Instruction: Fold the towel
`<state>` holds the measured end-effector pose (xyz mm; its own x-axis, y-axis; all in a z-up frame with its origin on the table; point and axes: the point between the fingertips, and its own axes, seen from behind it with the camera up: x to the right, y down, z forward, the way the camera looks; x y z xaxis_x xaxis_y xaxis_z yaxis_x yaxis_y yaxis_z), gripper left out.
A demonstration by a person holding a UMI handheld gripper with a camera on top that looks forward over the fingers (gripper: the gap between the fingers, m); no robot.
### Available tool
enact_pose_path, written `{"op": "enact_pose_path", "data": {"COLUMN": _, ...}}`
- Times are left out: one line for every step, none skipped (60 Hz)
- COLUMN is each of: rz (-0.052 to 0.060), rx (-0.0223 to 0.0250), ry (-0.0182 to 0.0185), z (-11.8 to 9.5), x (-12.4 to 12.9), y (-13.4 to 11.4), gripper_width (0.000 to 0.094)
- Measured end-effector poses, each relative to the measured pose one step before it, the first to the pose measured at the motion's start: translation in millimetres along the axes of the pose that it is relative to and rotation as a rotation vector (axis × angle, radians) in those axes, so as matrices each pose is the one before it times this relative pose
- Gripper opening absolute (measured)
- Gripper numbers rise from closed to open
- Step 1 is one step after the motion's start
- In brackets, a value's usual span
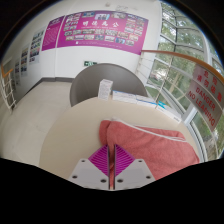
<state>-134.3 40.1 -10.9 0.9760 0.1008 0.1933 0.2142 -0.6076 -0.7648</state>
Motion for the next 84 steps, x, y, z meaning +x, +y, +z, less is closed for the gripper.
{"op": "enact_pose_path", "data": {"rz": 0.011, "rx": -0.00576, "ry": -0.00561, "z": -0.69, "x": -1.03, "y": -0.29, "gripper_width": 0.0042}}
{"op": "enact_pose_path", "data": {"rz": 0.0132, "rx": -0.00658, "ry": -0.0078, "z": -1.35, "x": -1.7, "y": -0.55, "gripper_width": 0.0042}}
{"op": "enact_pose_path", "data": {"rz": 0.0155, "rx": -0.00623, "ry": -0.01153, "z": -2.21, "x": -2.28, "y": -0.8, "gripper_width": 0.0042}}
{"op": "enact_pose_path", "data": {"rz": 0.0176, "rx": -0.00504, "ry": -0.015, "z": -2.55, "x": -3.37, "y": -1.35, "gripper_width": 0.0041}}
{"op": "enact_pose_path", "data": {"rz": 0.0164, "rx": 0.00195, "ry": -0.01829, "z": -3.68, "x": -2.13, "y": -0.15, "gripper_width": 0.0042}}
{"op": "enact_pose_path", "data": {"rz": 0.0205, "rx": 0.00125, "ry": -0.02093, "z": -3.7, "x": -5.17, "y": -3.7, "gripper_width": 0.0042}}
{"op": "enact_pose_path", "data": {"rz": 0.0199, "rx": 0.00456, "ry": -0.02298, "z": -4.03, "x": -5.76, "y": -4.63, "gripper_width": 0.004}}
{"op": "enact_pose_path", "data": {"rz": 0.0186, "rx": 0.00595, "ry": -0.02335, "z": -4.77, "x": -5.8, "y": -5.58, "gripper_width": 0.004}}
{"op": "enact_pose_path", "data": {"rz": 0.0166, "rx": 0.00685, "ry": -0.0231, "z": -5.02, "x": -5.68, "y": -5.87, "gripper_width": 0.004}}
{"op": "enact_pose_path", "data": {"rz": 0.0161, "rx": 0.00594, "ry": -0.01956, "z": -5.28, "x": -7.92, "y": -7.71, "gripper_width": 0.004}}
{"op": "enact_pose_path", "data": {"rz": 0.0152, "rx": 0.00825, "ry": -0.02101, "z": -6.83, "x": -7.16, "y": -7.06, "gripper_width": 0.004}}
{"op": "enact_pose_path", "data": {"rz": 0.013, "rx": 0.01042, "ry": -0.02259, "z": -6.34, "x": -2.5, "y": -6.59, "gripper_width": 0.004}}
{"op": "enact_pose_path", "data": {"rz": 0.0166, "rx": 0.01115, "ry": -0.02272, "z": -6.34, "x": -5.46, "y": -7.9, "gripper_width": 0.0041}}
{"op": "enact_pose_path", "data": {"rz": 0.0169, "rx": 0.01176, "ry": -0.02202, "z": -6.04, "x": -5.06, "y": -8.33, "gripper_width": 0.0041}}
{"op": "enact_pose_path", "data": {"rz": 0.0162, "rx": 0.01296, "ry": -0.02039, "z": -6.35, "x": -3.85, "y": -9.03, "gripper_width": 0.0041}}
{"op": "enact_pose_path", "data": {"rz": 0.0146, "rx": 0.01392, "ry": -0.0181, "z": -6.17, "x": -2.93, "y": -9.55, "gripper_width": 0.004}}
{"op": "enact_pose_path", "data": {"rz": 0.0135, "rx": 0.01419, "ry": -0.01512, "z": -5.88, "x": -1.79, "y": -9.1, "gripper_width": 0.004}}
{"op": "enact_pose_path", "data": {"rz": 0.0128, "rx": 0.01398, "ry": -0.01266, "z": -6.08, "x": -0.63, "y": -8.85, "gripper_width": 0.0041}}
{"op": "enact_pose_path", "data": {"rz": 0.0139, "rx": 0.01209, "ry": -0.00717, "z": -4.94, "x": -4.75, "y": -10.86, "gripper_width": 0.0041}}
{"op": "enact_pose_path", "data": {"rz": 0.0105, "rx": 0.01267, "ry": -0.00794, "z": -5.66, "x": 1.94, "y": -7.97, "gripper_width": 0.0042}}
{"op": "enact_pose_path", "data": {"rz": 0.0092, "rx": 0.01179, "ry": -0.00477, "z": -5.05, "x": 3.51, "y": -7.49, "gripper_width": 0.0042}}
{"op": "enact_pose_path", "data": {"rz": 0.0081, "rx": 0.00965, "ry": -0.00186, "z": -4.85, "x": 4.75, "y": -6.69, "gripper_width": 0.004}}
{"op": "enact_pose_path", "data": {"rz": 0.0076, "rx": 0.00749, "ry": 0.00041, "z": -4.04, "x": 5.8, "y": -5.8, "gripper_width": 0.004}}
{"op": "enact_pose_path", "data": {"rz": 0.0074, "rx": 0.00623, "ry": 0.00269, "z": -3.52, "x": 7.1, "y": -4.85, "gripper_width": 0.0041}}
{"op": "enact_pose_path", "data": {"rz": 0.0094, "rx": 0.0062, "ry": 0.00033, "z": -5.39, "x": 5.7, "y": -1.24, "gripper_width": 0.0041}}
{"op": "enact_pose_path", "data": {"rz": 0.0057, "rx": 0.00196, "ry": 0.00763, "z": -1.83, "x": 7.84, "y": -3.67, "gripper_width": 0.0041}}
{"op": "enact_pose_path", "data": {"rz": 0.0048, "rx": 0.00193, "ry": 0.00981, "z": 0.08, "x": 7.06, "y": -4.58, "gripper_width": 0.0041}}
{"op": "enact_pose_path", "data": {"rz": -0.0007, "rx": 0.0025, "ry": 0.00923, "z": -2.89, "x": 11.87, "y": -0.12, "gripper_width": 0.0041}}
{"op": "enact_pose_path", "data": {"rz": -0.0021, "rx": 0.00033, "ry": 0.01503, "z": 0.58, "x": 8.26, "y": -1.78, "gripper_width": 0.0041}}
{"op": "enact_pose_path", "data": {"rz": -0.0054, "rx": -0.00076, "ry": 0.01652, "z": -0.42, "x": 11.99, "y": 0.56, "gripper_width": 0.0041}}
{"op": "enact_pose_path", "data": {"rz": -0.0073, "rx": -0.00257, "ry": 0.01767, "z": -1.52, "x": 14.72, "y": 3.5, "gripper_width": 0.0041}}
{"op": "enact_pose_path", "data": {"rz": -0.0063, "rx": -0.00559, "ry": 0.02003, "z": 0.52, "x": 12.96, "y": 2.78, "gripper_width": 0.0041}}
{"op": "enact_pose_path", "data": {"rz": -0.0051, "rx": -0.0068, "ry": 0.01936, "z": 1.11, "x": 12.65, "y": 3.53, "gripper_width": 0.0042}}
{"op": "enact_pose_path", "data": {"rz": -0.0034, "rx": -0.00631, "ry": 0.0148, "z": 1.89, "x": 18.47, "y": 4.03, "gripper_width": 0.0044}}
{"op": "enact_pose_path", "data": {"rz": -0.0021, "rx": -0.00827, "ry": 0.01872, "z": 2.11, "x": 10.24, "y": 3.8, "gripper_width": 0.0049}}
{"op": "enact_pose_path", "data": {"rz": -0.0022, "rx": -0.00661, "ry": 0.01811, "z": 2.45, "x": 8.39, "y": 4.17, "gripper_width": 0.0056}}
{"op": "enact_pose_path", "data": {"rz": -0.0038, "rx": -0.00772, "ry": 0.01584, "z": 2.82, "x": 10.37, "y": 4.79, "gripper_width": 0.0074}}
{"op": "enact_pose_path", "data": {"rz": -0.0039, "rx": -0.00718, "ry": 0.01485, "z": 3.33, "x": 10.7, "y": 4.64, "gripper_width": 0.0104}}
{"op": "enact_pose_path", "data": {"rz": -0.004, "rx": -0.00746, "ry": 0.01557, "z": 3.16, "x": 10.54, "y": 4.93, "gripper_width": 0.0151}}
{"op": "enact_pose_path", "data": {"rz": -0.004, "rx": -0.00938, "ry": 0.01928, "z": 2.96, "x": 10.84, "y": 5.19, "gripper_width": 0.0215}}
{"op": "enact_pose_path", "data": {"rz": -0.0068, "rx": -0.0128, "ry": 0.01811, "z": 2.68, "x": 13.35, "y": 5.5, "gripper_width": 0.0297}}
{"op": "enact_pose_path", "data": {"rz": -0.005, "rx": -0.01312, "ry": 0.02134, "z": 3.08, "x": 15.28, "y": 5.21, "gripper_width": 0.0388}}
{"op": "enact_pose_path", "data": {"rz": -0.0017, "rx": -0.01116, "ry": 0.02229, "z": 0.26, "x": 6.07, "y": 4.77, "gripper_width": 0.0487}}
{"op": "enact_pose_path", "data": {"rz": -0.003, "rx": -0.01103, "ry": 0.02106, "z": 0.02, "x": 8.0, "y": 3.54, "gripper_width": 0.0581}}
{"op": "enact_pose_path", "data": {"rz": -0.0035, "rx": -0.00666, "ry": 0.0162, "z": -0.8, "x": 6.46, "y": 2.22, "gripper_width": 0.0663}}
{"op": "enact_pose_path", "data": {"rz": -0.0038, "rx": -0.00122, "ry": 0.01026, "z": -1.34, "x": 5.07, "y": 0.87, "gripper_width": 0.0727}}
{"op": "enact_pose_path", "data": {"rz": -0.003, "rx": 0.00218, "ry": 0.00445, "z": -2.19, "x": 2.85, "y": 0.77, "gripper_width": 0.0782}}
{"op": "enact_pose_path", "data": {"rz": -0.0031, "rx": 0.00348, "ry": 0.00134, "z": -2.68, "x": 2.5, "y": -0.37, "gripper_width": 0.0827}}
{"op": "enact_pose_path", "data": {"rz": -0.0051, "rx": 0.00118, "ry": -0.00108, "z": -1.22, "x": 7.28, "y": -2.3, "gripper_width": 0.0861}}
{"op": "enact_pose_path", "data": {"rz": -0.0035, "rx": 0.0058, "ry": 0.00209, "z": -4.18, "x": 1.67, "y": 0.46, "gripper_width": 0.087}}
{"op": "enact_pose_path", "data": {"rz": -0.0048, "rx": 0.00583, "ry": -0.00329, "z": -4.32, "x": 0.02, "y": -0.79, "gripper_width": 0.0867}}
{"op": "enact_pose_path", "data": {"rz": -0.005, "rx": 0.00477, "ry": -0.00402, "z": -5.05, "x": -1.76, "y": -0.75, "gripper_width": 0.0858}}
{"op": "enact_pose_path", "data": {"rz": -0.0064, "rx": 0.00311, "ry": -0.00346, "z": -5.22, "x": -0.81, "y": -0.9, "gripper_width": 0.0855}}
{"op": "enact_pose_path", "data": {"rz": -0.0072, "rx": 0.00217, "ry": -0.00185, "z": -5.08, "x": -0.76, "y": -0.55, "gripper_width": 0.0854}}
{"op": "enact_pose_path", "data": {"rz": -0.0076, "rx": -0.00035, "ry": -0.00209, "z": -4.52, "x": -1.08, "y": -3.64, "gripper_width": 0.0856}}
{"op": "enact_pose_path", "data": {"rz": -0.0074, "rx": 0.00123, "ry": -0.00288, "z": -5.55, "x": -1.2, "y": 0.15, "gripper_width": 0.0858}}
{"op": "enact_pose_path", "data": {"rz": -0.0075, "rx": 0.00078, "ry": -0.00304, "z": -5.64, "x": -0.63, "y": -0.92, "gripper_width": 0.0857}}
{"op": "enact_pose_path", "data": {"rz": -0.0064, "rx": 0.00134, "ry": -0.00391, "z": -6.0, "x": -2.38, "y": -0.4, "gripper_width": 0.0857}}
{"op": "enact_pose_path", "data": {"rz": -0.0057, "rx": 0.00131, "ry": -0.00408, "z": -6.27, "x": -2.49, "y": -0.59, "gripper_width": 0.0855}}
{"op": "enact_pose_path", "data": {"rz": -0.0052, "rx": 0.00048, "ry": -0.00333, "z": -5.96, "x": -2.25, "y": -0.81, "gripper_width": 0.0855}}
{"op": "enact_pose_path", "data": {"rz": -0.0039, "rx": -0.00126, "ry": -0.00147, "z": -6.97, "x": -4.56, "y": -1.15, "gripper_width": 0.0855}}
{"op": "enact_pose_path", "data": {"rz": -0.0025, "rx": -0.00127, "ry": -0.00261, "z": -7.64, "x": -2.66, "y": -1.34, "gripper_width": 0.0855}}
{"op": "enact_pose_path", "data": {"rz": -0.0027, "rx": 0.00035, "ry": -0.00214, "z": -6.89, "x": -2.74, "y": -0.84, "gripper_width": 0.0856}}
{"op": "enact_pose_path", "data": {"rz": -0.0021, "rx": 0.0014, "ry": -0.0018, "z": -6.96, "x": -2.6, "y": -0.93, "gripper_width": 0.0857}}
{"op": "enact_pose_path", "data": {"rz": -0.0019, "rx": 0.00121, "ry": -0.00142, "z": -7.16, "x": -2.79, "y": -0.8, "gripper_width": 0.0859}}
{"op": "enact_pose_path", "data": {"rz": -0.0014, "rx": 0.00021, "ry": -0.00012, "z": -7.33, "x": -2.78, "y": -0.48, "gripper_width": 0.0856}}
{"op": "enact_pose_path", "data": {"rz": -0.001, "rx": -0.00091, "ry": 0.00177, "z": -8.01, "x": -4.74, "y": -0.09, "gripper_width": 0.0857}}
{"op": "enact_pose_path", "data": {"rz": -0.0004, "rx": -0.00046, "ry": 0.00042, "z": -7.8, "x": -3.11, "y": -0.15, "gripper_width": 0.0858}}
{"op": "enact_pose_path", "data": {"rz": -0.0021, "rx": 0.00161, "ry": 0.00046, "z": -8.05, "x": -4.11, "y": -0.18, "gripper_width": 0.0857}}
{"op": "enact_pose_path", "data": {"rz": -0.0019, "rx": 0.00153, "ry": -0.00029, "z": -7.46, "x": -3.11, "y": -0.19, "gripper_width": 0.0858}}
{"op": "enact_pose_path", "data": {"rz": -0.0021, "rx": 0.00083, "ry": 0.00083, "z": -7.8, "x": -3.29, "y": 0.05, "gripper_width": 0.0856}}
{"op": "enact_pose_path", "data": {"rz": -0.002, "rx": -0.00021, "ry": 0.00248, "z": -7.86, "x": -2.82, "y": 0.41, "gripper_width": 0.0858}}
{"op": "enact_pose_path", "data": {"rz": -0.002, "rx": -0.0006, "ry": 0.00513, "z": -7.89, "x": -2.62, "y": 0.77, "gripper_width": 0.0858}}
{"op": "enact_pose_path", "data": {"rz": -0.0024, "rx": -0.00053, "ry": 0.00744, "z": -7.94, "x": -1.93, "y": 1.01, "gripper_width": 0.0856}}
{"op": "enact_pose_path", "data": {"rz": -0.002, "rx": 0.00005, "ry": 0.00805, "z": -7.97, "x": -1.87, "y": 0.92, "gripper_width": 0.0856}}
{"op": "enact_pose_path", "data": {"rz": -0.003, "rx": 0.00145, "ry": 0.00722, "z": -7.91, "x": -0.58, "y": 1.25, "gripper_width": 0.0856}}
{"op": "enact_pose_path", "data": {"rz": -0.0008, "rx": 0.00137, "ry": 0.00984, "z": -8.41, "x": -5.8, "y": 0.96, "gripper_width": 0.0859}}
{"op": "enact_pose_path", "data": {"rz": -0.0019, "rx": 0.00233, "ry": 0.0076, "z": -7.61, "x": -2.6, "y": 0.75, "gripper_width": 0.086}}
{"op": "enact_pose_path", "data": {"rz": -0.0027, "rx": 0.00302, "ry": 0.007, "z": -7.65, "x": -2.69, "y": 1.02, "gripper_width": 0.0859}}
{"op": "enact_pose_path", "data": {"rz": -0.0024, "rx": 0.0027, "ry": 0.00683, "z": -7.45, "x": -2.92, "y": 1.15, "gripper_width": 0.0862}}
{"op": "enact_pose_path", "data": {"rz": -0.0019, "rx": 0.00212, "ry": 0.00627, "z": -7.24, "x": -2.57, "y": 1.3, "gripper_width": 0.086}}
{"op": "enact_pose_path", "data": {"rz": -0.0011, "rx": 0.0021, "ry": 0.00578, "z": -7.51, "x": -2.63, "y": 1.53, "gripper_width": 0.0858}}
{"op": "enact_pose_path", "data": {"rz": -0.002, "rx": 0.00223, "ry": 0.00258, "z": -6.47, "x": 3.11, "y": 2.16, "gripper_width": 0.086}}
{"op": "enact_pose_path", "data": {"rz": 0.0005, "rx": 0.00145, "ry": 0.00425, "z": -7.47, "x": -3.57, "y": 1.62, "gripper_width": 0.0857}}
